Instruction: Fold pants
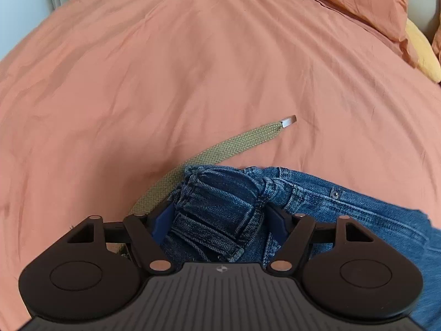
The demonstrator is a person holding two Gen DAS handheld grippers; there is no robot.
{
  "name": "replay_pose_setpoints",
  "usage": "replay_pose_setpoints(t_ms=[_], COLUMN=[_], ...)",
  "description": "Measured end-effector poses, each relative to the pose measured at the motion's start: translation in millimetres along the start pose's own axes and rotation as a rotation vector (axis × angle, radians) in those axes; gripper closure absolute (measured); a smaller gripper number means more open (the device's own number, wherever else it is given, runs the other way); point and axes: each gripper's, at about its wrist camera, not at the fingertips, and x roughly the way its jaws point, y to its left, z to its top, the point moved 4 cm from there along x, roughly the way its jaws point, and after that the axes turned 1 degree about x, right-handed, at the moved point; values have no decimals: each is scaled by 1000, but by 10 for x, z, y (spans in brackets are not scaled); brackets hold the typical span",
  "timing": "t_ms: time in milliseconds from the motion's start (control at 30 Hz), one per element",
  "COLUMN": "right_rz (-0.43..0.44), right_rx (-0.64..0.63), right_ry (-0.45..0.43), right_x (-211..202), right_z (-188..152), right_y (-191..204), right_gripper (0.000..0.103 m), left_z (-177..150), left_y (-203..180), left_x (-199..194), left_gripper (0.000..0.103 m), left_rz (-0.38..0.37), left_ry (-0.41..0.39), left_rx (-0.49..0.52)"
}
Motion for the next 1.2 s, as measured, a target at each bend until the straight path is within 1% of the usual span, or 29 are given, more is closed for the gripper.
replay_pose_setpoints(t_ms=[33,67,100,167,200,267,367,433,500,533,567,600,633,667,733,767,800,833,867,900,933,967,1000,1067,1100,1167,1200], right_rz=[16,31,43,36,18,-45,-81,-120,-155,-235,-292,-307,-298,-267,-215,-184,-156,-118,-63,-13,13,16,17,24,28,25,13], right_rx=[-7,-12,-21,-67,-99,-161,-196,-224,-244,-261,-266,-239,-200,-158,-136,-136,-130,-124,-118,-110,-106,-103,-94,-56,-38,-20,-26], right_ry=[7,12,9,-8,-27,-97,-190,-249,-303,-330,-346,-343,-326,-289,-231,-202,-182,-170,-150,-137,-139,-145,-139,-108,-92,-63,-63], right_x=[6,-4,-28,-111,-176,-347,-552,-657,-724,-726,-732,-713,-697,-646,-576,-505,-460,-425,-388,-364,-324,-282,-227,-57,32,183,208], right_z=[-14,-17,-26,-43,-49,-27,35,64,123,144,167,222,260,286,249,215,186,160,141,127,127,131,141,148,143,98,57], right_y=[5,-2,-2,17,38,51,82,133,187,195,151,80,-19,-104,-131,-110,-91,-68,-44,-9,26,66,94,113,120,136,156], right_gripper=[93,96,103,103,103,103,103,103,103,103,103,103,103,103,103,103,103,90,76,49,42,43,46,51,57,72,102], left_z=[-9,-14,-27,-77,-105,-162,-242,-274,-284,-245,-231,-209,-195,-198,-196,-190,-169,-145,-132,-127,-143,-157,-163,-189,-187,-172,-168], left_y=[-29,-56,-81,-140,-172,-211,-214,-219,-187,-166,-114,-52,-22,-40,-130,-154,-144,-125,-102,-86,-76,-70,-66,-55,-52,-47,-51], left_x=[-12,-35,-56,-114,-144,-233,-394,-495,-583,-599,-587,-565,-540,-514,-434,-416,-398,-384,-373,-361,-359,-353,-347,-369,-375,-392,-405], left_gripper=[28,33,34,43,45,57,66,68,70,71,71,71,71,71,69,68,68,67,66,65,64,64,64,63,63,64,65], left_rz=[16,34,51,93,114,144,149,159,188,215,220,196,177,170,208,217,207,193,183,176,173,174,172,169,167,163,164], left_ry=[-8,-19,-31,-63,-82,-131,-215,-269,-316,-331,-329,-313,-304,-299,-287,-278,-271,-265,-261,-258,-256,-256,-257,-256,-254,-248,-249], left_rx=[17,32,46,83,98,109,92,84,77,67,42,11,-13,-2,57,59,38,17,4,-3,-2,0,-2,-15,-21,-32,-32])
